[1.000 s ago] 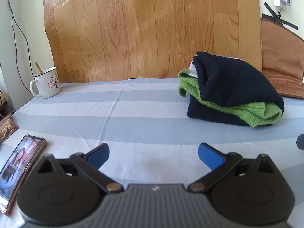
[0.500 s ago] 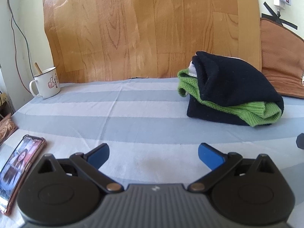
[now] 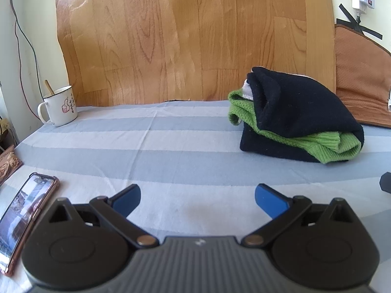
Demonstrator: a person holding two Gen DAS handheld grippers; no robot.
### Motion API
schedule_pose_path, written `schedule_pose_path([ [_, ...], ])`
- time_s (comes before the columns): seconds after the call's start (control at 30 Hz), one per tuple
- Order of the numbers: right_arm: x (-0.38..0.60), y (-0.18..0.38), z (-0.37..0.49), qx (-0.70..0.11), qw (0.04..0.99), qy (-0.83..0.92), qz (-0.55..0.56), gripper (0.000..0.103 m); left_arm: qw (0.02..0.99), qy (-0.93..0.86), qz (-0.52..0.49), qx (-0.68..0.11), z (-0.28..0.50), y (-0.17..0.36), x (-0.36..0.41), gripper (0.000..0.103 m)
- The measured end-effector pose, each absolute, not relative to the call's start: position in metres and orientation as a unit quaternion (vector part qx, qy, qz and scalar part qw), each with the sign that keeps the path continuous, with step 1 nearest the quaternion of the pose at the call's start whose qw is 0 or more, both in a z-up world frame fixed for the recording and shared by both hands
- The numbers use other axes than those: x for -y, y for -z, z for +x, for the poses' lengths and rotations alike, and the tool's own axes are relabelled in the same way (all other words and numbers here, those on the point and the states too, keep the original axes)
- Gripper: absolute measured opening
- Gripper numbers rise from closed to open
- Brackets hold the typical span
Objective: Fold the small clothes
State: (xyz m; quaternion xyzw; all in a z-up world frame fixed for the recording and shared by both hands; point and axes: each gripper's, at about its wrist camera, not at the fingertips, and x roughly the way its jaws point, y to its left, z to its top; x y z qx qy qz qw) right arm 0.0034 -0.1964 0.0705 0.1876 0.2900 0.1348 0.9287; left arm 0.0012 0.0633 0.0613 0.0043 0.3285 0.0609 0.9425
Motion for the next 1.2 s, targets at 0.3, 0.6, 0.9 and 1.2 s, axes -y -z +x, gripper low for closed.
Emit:
schedule_pose_path([
  [0.3, 0.1963, -0.0705, 0.0033, -0.290, 0.929, -0.135, 0.188, 0.097, 0.941, -0.067, 0.001, -0.333, 0.0029, -0.0606, -0.0670, 0.103],
  [0.6, 0.1966, -0.0705, 0.0032, -0.290, 0.929, -0.135, 0.188, 0.098, 0.942, -0.079, 0.008, -0.326, 0.0011, -0.0614, -0.0664, 0.103],
  [0.9, 0.1963, -0.0704, 0.0032, -0.290, 0.929, -0.135, 0.188, 0.098, 0.948, -0.112, 0.037, -0.297, -0.0020, -0.0635, -0.0624, 0.103],
  [1.2, 0.1962, -0.0704, 0.0032, -0.290, 0.929, -0.134, 0.188, 0.098, 0.945, -0.111, 0.025, -0.308, 0.0008, -0.0608, -0.0665, 0.103],
])
